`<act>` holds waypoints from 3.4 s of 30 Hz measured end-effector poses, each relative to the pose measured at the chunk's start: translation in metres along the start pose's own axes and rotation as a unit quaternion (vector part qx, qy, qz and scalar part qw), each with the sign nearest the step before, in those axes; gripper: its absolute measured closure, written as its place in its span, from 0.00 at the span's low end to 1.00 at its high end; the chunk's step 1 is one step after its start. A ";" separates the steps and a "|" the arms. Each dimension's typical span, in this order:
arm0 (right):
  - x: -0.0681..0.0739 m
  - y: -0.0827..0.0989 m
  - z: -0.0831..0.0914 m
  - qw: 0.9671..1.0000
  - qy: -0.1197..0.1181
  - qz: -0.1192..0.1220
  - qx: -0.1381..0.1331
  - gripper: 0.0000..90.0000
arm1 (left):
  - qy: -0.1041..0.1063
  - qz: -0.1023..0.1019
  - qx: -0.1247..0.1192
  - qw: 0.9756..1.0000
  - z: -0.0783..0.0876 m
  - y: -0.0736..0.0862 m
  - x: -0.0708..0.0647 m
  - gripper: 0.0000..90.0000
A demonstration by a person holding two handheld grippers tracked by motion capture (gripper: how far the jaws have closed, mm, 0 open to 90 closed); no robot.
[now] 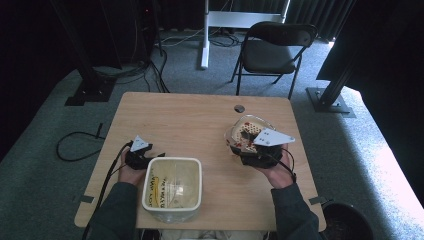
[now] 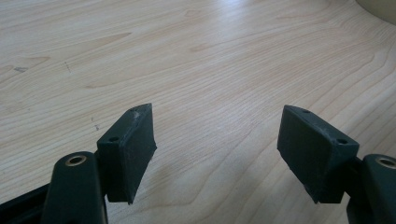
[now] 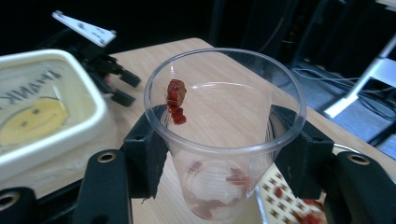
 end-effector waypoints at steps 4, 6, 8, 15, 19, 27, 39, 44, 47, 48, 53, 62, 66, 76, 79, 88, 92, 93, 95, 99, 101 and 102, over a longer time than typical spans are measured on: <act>0.009 -0.006 -0.004 1.000 -0.018 0.005 -0.005 0.44 | 0.000 -0.001 0.000 1.000 0.000 0.000 0.000 0.31; 0.014 -0.009 -0.005 1.000 -0.026 0.005 -0.008 0.44 | 0.000 0.000 0.000 1.000 0.000 0.000 0.000 0.31; 0.018 -0.013 -0.008 0.999 -0.035 0.006 -0.011 0.44 | -0.001 0.000 0.001 1.000 0.000 0.000 0.000 0.31; 0.034 -0.028 -0.018 0.997 -0.071 0.000 -0.026 0.44 | 0.000 0.000 0.001 1.000 0.000 0.000 0.000 0.31; 0.041 -0.034 -0.023 0.996 -0.084 0.002 -0.029 0.44 | -0.001 -0.002 0.003 1.000 0.000 0.000 0.000 0.31; 0.054 -0.049 -0.039 0.992 -0.122 -0.003 -0.037 0.44 | -0.001 -0.002 0.004 1.000 0.000 0.000 0.000 0.31; 0.073 -0.071 -0.069 0.985 -0.165 -0.007 -0.047 0.44 | 0.000 -0.001 0.004 1.000 0.000 0.000 0.000 0.31; 0.088 -0.081 -0.073 0.981 -0.186 -0.001 -0.057 0.43 | 0.000 0.000 0.003 1.000 0.000 0.000 0.000 0.31; 0.098 -0.086 -0.074 0.976 -0.206 -0.001 -0.063 0.43 | 0.000 0.000 0.003 1.000 0.000 0.000 0.000 0.31; 0.101 -0.086 -0.075 0.975 -0.211 -0.002 -0.064 0.43 | -0.001 -0.001 0.003 1.000 0.000 0.000 0.000 0.31; 0.122 -0.085 -0.083 0.967 -0.248 -0.006 -0.059 0.43 | 0.000 0.000 0.002 1.000 0.000 0.000 0.000 0.31; 0.142 -0.072 -0.094 0.959 -0.280 -0.009 -0.041 0.40 | 0.000 0.001 0.002 1.000 0.000 0.000 0.000 0.31; 0.149 -0.066 -0.098 0.952 -0.304 -0.013 -0.030 0.33 | 0.000 0.001 0.002 1.000 0.000 0.000 0.000 0.31; 0.151 -0.068 -0.096 0.947 -0.316 -0.026 -0.042 0.20 | 0.000 0.001 0.002 1.000 0.000 0.000 0.000 0.31; 0.151 -0.068 -0.095 0.946 -0.320 -0.029 -0.043 0.17 | 0.000 0.001 0.002 1.000 0.000 0.000 0.000 0.31; 0.144 -0.067 -0.092 0.952 -0.302 -0.029 -0.052 0.19 | 0.000 0.000 0.002 1.000 0.000 0.000 0.000 0.31; 0.131 -0.062 -0.084 0.958 -0.278 -0.030 -0.056 0.25 | 0.000 0.001 0.002 1.000 0.000 0.000 0.000 0.31; 0.127 -0.060 -0.082 0.961 -0.268 -0.030 -0.057 0.27 | 0.000 0.001 0.002 1.000 0.000 0.000 0.000 0.31; 0.117 -0.054 -0.078 0.967 -0.247 -0.029 -0.058 0.31 | 0.000 0.000 0.002 1.000 0.000 0.000 0.000 0.31; 0.096 -0.039 -0.068 0.979 -0.192 -0.035 -0.063 0.36 | -0.001 0.001 0.003 1.000 0.000 0.001 0.000 0.31; 0.084 -0.031 -0.064 0.984 -0.164 -0.042 -0.061 0.38 | -0.002 0.001 0.003 1.000 0.000 0.001 0.000 0.31; 0.079 -0.026 -0.063 0.986 -0.149 -0.048 -0.057 0.40 | -0.001 0.001 0.003 1.000 0.000 0.001 0.000 0.31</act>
Point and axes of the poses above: each handheld gripper's, and its own axes: z roughly backward along the jaws, y roughly out of its underside, x roughly to its left, the point moved 7 cm from there along -z, roughly forward along the jaws, and after that the axes turned 6 degrees about -x, right-handed, at the moved point
